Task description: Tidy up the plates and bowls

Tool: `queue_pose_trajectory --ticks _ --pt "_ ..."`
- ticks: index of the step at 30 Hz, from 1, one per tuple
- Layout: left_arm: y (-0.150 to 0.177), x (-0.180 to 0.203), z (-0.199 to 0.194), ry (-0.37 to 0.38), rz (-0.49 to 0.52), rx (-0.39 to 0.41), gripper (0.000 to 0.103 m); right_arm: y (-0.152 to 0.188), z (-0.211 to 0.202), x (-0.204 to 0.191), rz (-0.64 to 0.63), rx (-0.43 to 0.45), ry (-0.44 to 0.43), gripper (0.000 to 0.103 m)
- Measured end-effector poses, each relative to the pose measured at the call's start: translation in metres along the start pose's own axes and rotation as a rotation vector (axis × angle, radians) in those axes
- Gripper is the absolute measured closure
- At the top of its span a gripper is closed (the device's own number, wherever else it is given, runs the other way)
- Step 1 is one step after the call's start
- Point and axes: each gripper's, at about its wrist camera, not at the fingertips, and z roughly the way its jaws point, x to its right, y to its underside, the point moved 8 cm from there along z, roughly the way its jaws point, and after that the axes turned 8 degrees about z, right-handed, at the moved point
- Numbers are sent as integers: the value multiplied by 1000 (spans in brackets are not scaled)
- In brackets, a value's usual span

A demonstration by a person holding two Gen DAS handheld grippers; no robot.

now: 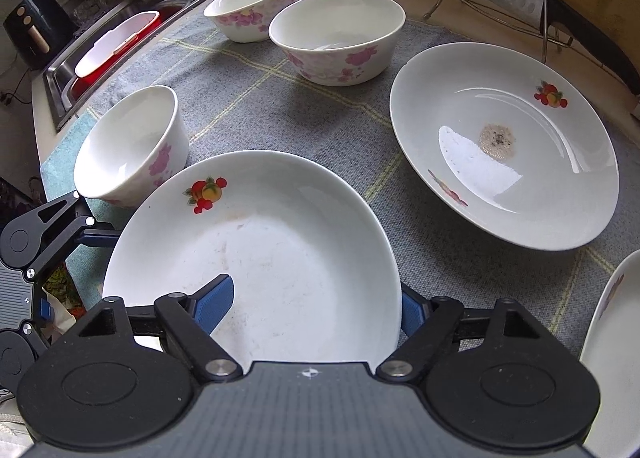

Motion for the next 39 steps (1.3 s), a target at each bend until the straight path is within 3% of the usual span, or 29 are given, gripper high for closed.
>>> queue_pose_trajectory --ticks 17,39 --pt "-8 9 -3 27 6 6 7 3 -4 6 -1 -22 -3 22" --pt "-8 10 2 -18 43 -4 5 1 -7 10 26 -17 -50 23"
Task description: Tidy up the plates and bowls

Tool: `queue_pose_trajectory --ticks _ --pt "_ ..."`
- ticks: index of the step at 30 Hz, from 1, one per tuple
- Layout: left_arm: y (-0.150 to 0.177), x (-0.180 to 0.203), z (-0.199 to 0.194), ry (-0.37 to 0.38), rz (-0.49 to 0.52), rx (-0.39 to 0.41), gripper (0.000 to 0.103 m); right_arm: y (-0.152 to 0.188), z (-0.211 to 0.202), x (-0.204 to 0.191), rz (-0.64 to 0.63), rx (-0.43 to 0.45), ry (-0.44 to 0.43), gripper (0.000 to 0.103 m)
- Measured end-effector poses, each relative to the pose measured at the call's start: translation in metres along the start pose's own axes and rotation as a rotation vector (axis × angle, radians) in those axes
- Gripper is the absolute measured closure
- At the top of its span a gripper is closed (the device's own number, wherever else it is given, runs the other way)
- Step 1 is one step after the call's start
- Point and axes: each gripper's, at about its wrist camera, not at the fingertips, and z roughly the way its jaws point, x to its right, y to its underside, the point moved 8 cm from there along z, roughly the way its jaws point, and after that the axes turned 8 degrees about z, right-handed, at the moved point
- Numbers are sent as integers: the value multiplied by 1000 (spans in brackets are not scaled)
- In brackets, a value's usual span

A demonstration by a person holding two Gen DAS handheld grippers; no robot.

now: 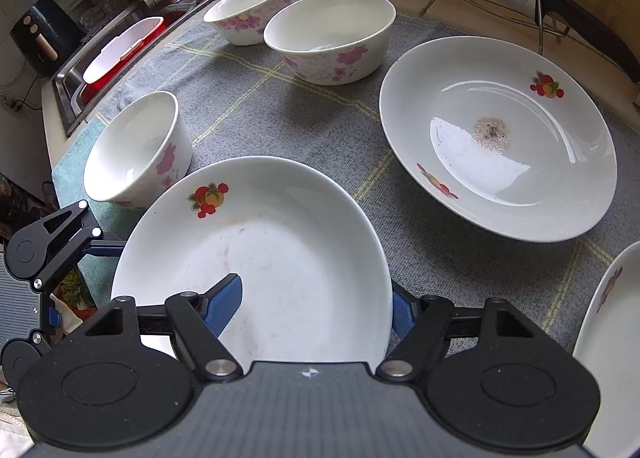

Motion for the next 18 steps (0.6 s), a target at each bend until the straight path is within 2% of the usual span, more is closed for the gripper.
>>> queue_pose_trajectory --ticks 4,9,18 --pt "-1 0 2 -7 20 -12 5 2 -1 1 27 -20 -4 23" --pt "-2 1 3 -15 30 -22 4 3 0 -1 57 -36 50 23" --pt "-1 1 4 -22 30 -18 4 0 -3 6 154 -43 19 24"
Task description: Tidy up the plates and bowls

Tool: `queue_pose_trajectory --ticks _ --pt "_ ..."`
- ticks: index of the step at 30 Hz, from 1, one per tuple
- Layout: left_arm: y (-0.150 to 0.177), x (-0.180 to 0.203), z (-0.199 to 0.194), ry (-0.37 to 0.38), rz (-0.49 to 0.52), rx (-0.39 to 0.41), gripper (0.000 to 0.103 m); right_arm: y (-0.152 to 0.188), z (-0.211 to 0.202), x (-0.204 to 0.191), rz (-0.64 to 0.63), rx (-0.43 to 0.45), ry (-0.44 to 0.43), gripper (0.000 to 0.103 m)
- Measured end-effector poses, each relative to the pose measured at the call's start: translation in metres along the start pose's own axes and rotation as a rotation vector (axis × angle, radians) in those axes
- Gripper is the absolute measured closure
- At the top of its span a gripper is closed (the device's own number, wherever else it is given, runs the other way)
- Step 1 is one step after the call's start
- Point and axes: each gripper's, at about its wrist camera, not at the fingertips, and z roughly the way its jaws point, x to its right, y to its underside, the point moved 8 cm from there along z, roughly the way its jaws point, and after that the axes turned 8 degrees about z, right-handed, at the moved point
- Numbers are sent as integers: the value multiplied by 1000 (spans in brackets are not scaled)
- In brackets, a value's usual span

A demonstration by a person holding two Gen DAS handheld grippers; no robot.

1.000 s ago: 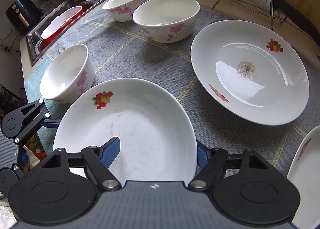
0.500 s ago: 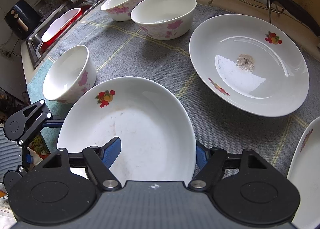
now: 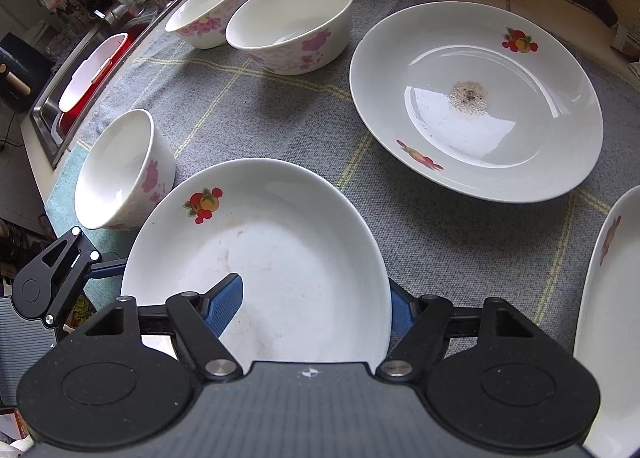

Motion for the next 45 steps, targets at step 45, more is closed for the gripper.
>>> queue_pose_trajectory --ticks 45 --pt "-75 18 12 32 137 16 6 7 -70 45 4 177 22 25"
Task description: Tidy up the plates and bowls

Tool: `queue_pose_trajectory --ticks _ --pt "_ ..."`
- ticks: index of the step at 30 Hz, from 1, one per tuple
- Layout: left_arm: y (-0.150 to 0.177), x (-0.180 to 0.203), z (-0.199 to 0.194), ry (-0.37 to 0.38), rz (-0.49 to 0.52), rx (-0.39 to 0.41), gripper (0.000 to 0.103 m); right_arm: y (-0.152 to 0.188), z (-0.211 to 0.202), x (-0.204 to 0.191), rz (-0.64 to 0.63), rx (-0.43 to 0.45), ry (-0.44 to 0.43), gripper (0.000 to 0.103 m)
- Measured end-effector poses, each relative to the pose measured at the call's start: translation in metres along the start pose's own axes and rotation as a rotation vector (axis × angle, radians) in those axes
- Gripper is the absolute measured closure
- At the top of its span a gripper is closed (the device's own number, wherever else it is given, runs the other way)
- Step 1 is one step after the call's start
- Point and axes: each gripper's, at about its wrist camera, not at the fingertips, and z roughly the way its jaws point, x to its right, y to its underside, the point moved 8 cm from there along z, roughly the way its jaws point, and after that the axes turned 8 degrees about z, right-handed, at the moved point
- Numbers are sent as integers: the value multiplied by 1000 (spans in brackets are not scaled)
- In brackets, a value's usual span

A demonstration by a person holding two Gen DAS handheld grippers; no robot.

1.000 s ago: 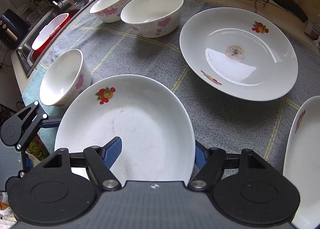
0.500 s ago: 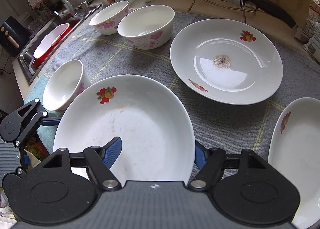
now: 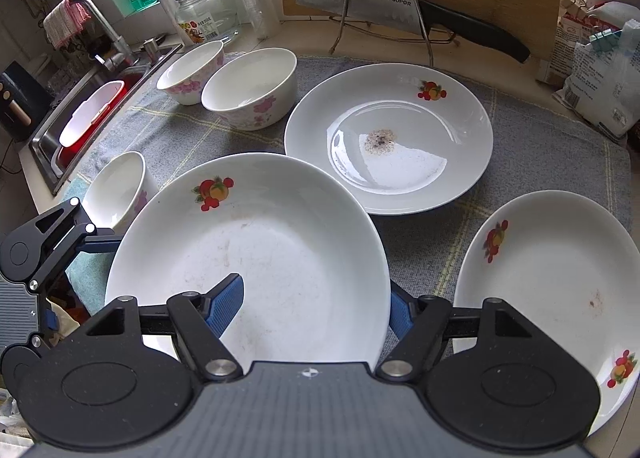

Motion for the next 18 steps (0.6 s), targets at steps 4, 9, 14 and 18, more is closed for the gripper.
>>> queue_pose_trajectory --ticks 4,9,14,18 --pt "-17 6 8 12 28 5 6 0 -11 17 22 20 8 25" --pt "-36 7 23 29 57 16 6 2 -25 40 50 44 23 25" --pt "-51 8 38 54 78 25 6 5 -35 67 82 61 43 25" --pt "-65 19 52 70 97 30 6 6 -42 89 108 72 56 25"
